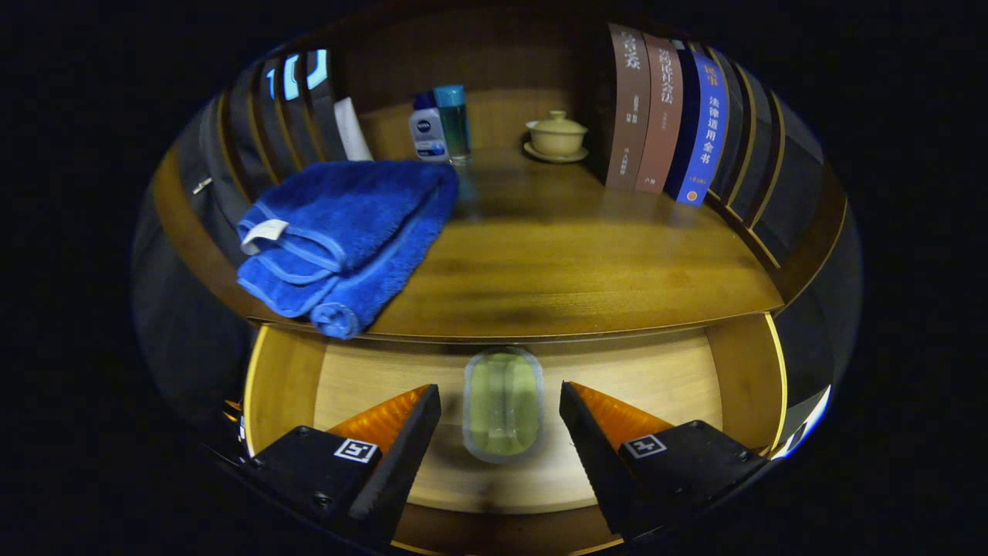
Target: Pull open the drawer, take out the items inside it, and place them on the countertop above the cabinet.
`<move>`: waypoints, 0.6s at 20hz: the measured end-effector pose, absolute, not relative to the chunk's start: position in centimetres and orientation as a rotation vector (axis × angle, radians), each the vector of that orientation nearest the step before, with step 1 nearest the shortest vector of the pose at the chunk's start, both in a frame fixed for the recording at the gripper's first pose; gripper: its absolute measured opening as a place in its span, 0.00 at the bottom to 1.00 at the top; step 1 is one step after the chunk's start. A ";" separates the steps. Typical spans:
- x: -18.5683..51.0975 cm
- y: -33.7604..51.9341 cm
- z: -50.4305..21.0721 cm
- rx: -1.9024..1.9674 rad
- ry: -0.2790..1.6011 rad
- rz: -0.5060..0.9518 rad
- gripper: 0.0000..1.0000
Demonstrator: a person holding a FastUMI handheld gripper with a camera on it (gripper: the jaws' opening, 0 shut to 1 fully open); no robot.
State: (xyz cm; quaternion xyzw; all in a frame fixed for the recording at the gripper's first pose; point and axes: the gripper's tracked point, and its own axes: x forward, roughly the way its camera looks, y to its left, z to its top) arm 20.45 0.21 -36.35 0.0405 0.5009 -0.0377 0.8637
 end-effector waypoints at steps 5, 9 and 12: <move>20.5 -0.3 -39.6 0.061 1.170 -0.081 0.98; 20.1 0.0 -41.3 0.038 1.218 -0.065 0.88; 20.0 -0.2 -42.0 0.042 1.248 -0.078 0.56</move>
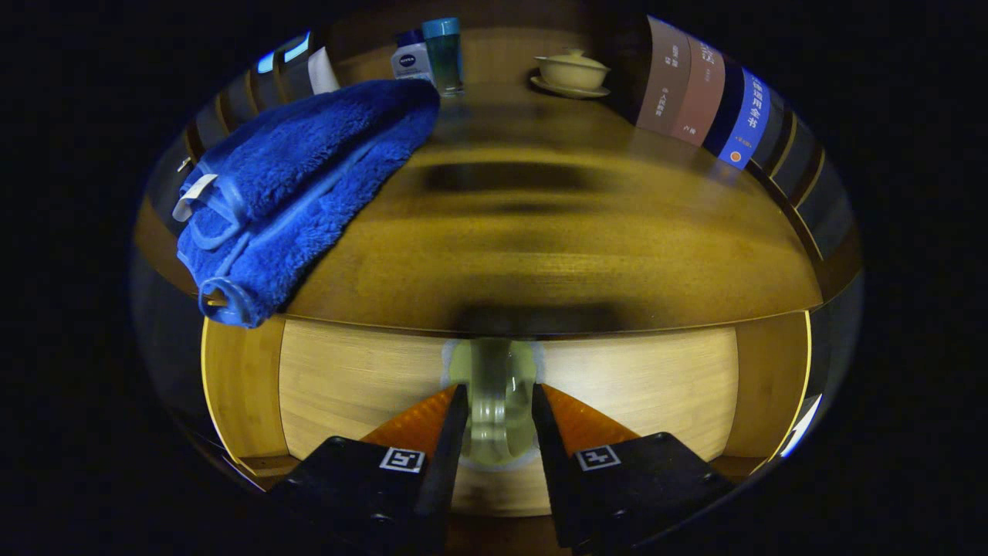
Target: Pull open the drawer, take out the items inside it, and place them on the countertop above the cabinet.
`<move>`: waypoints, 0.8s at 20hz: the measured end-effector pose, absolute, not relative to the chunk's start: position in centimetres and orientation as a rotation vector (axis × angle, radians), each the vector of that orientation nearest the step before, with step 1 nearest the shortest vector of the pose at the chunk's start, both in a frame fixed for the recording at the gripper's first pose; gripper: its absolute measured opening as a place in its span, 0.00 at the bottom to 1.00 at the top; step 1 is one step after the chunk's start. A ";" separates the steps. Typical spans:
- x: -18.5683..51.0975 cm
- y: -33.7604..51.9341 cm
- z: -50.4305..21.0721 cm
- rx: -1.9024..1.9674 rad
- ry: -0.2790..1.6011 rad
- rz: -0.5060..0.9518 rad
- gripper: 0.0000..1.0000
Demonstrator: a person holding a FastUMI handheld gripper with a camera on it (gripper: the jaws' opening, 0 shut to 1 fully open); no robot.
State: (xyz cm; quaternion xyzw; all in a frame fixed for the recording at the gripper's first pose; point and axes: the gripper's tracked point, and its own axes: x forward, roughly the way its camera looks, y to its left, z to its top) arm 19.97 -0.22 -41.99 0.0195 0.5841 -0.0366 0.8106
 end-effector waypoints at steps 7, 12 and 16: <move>20.3 0.2 -42.2 0.013 1.250 -0.057 0.23; 19.8 0.2 -41.3 0.032 1.226 -0.066 0.23; 17.1 0.3 -39.3 0.063 1.192 -0.058 0.23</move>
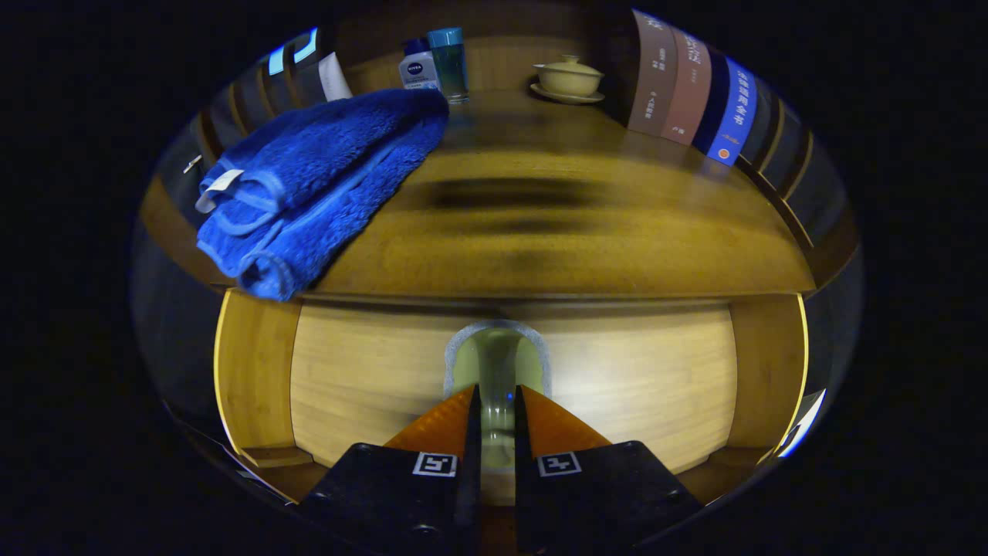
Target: Pull open the drawer, take out the items inside it, and place them on the countertop above the cabinet.
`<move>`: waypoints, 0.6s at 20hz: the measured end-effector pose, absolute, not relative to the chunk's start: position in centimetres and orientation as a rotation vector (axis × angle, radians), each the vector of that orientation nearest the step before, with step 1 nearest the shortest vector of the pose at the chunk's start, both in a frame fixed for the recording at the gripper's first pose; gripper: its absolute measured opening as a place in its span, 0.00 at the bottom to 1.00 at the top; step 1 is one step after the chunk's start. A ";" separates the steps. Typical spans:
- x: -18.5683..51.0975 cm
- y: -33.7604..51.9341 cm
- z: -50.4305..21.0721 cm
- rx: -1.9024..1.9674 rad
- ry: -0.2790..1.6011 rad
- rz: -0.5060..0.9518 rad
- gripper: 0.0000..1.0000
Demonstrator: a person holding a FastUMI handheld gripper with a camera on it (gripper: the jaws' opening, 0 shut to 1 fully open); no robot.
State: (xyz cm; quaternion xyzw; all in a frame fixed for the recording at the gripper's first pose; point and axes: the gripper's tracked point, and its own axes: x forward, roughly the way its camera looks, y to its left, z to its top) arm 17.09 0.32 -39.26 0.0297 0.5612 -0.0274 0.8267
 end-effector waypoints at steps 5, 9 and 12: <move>14.3 -0.2 -33.4 0.093 1.041 -0.062 0.23; 16.5 -0.8 -28.6 0.117 0.904 -0.065 0.23; 19.7 -1.0 -26.7 0.116 0.860 -0.058 0.23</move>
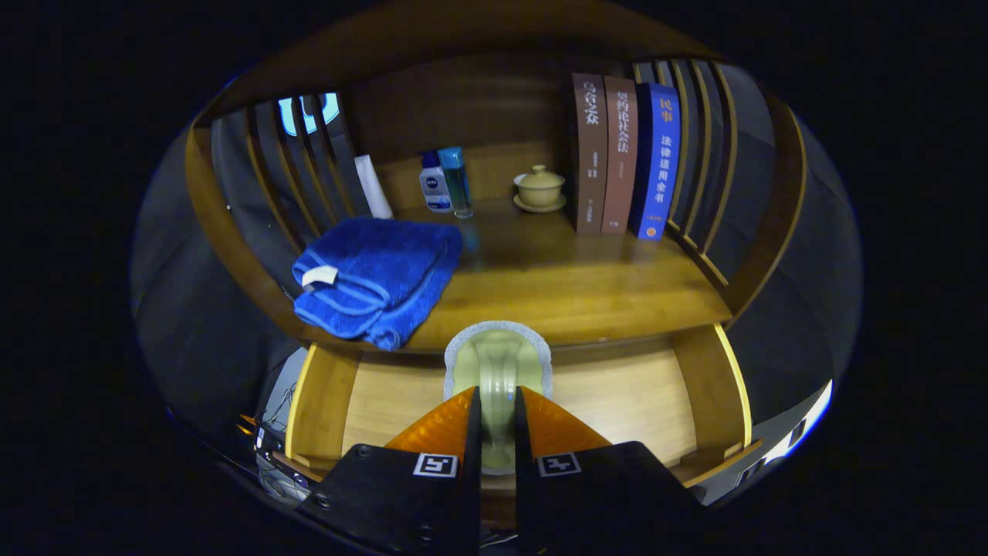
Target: Pull open the drawer, take out the items inside it, and place them on the countertop above the cabinet.
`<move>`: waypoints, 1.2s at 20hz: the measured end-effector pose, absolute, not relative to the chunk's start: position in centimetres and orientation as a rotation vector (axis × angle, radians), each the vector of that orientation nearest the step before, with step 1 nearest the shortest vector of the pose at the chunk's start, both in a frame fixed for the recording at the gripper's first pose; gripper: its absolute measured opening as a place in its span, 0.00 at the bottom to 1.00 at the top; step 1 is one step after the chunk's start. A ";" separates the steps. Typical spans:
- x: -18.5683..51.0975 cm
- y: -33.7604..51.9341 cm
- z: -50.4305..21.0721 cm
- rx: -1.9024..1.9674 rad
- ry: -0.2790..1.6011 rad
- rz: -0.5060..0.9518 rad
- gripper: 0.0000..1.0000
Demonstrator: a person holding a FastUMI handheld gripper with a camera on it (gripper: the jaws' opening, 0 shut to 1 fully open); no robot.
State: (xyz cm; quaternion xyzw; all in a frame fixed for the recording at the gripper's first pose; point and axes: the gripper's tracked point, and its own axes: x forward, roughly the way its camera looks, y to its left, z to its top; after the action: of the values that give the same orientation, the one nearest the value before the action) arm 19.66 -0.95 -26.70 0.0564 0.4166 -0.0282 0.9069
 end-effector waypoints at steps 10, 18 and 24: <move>33.0 -2.3 -27.0 0.118 0.865 -0.072 0.23; 36.1 -3.2 -29.9 0.115 0.931 -0.102 0.25; 36.1 -2.9 -29.7 0.134 0.918 -0.088 0.99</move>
State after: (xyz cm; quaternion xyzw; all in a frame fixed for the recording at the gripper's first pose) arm 36.13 -2.90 -29.71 0.0647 0.4428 -0.0422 0.8933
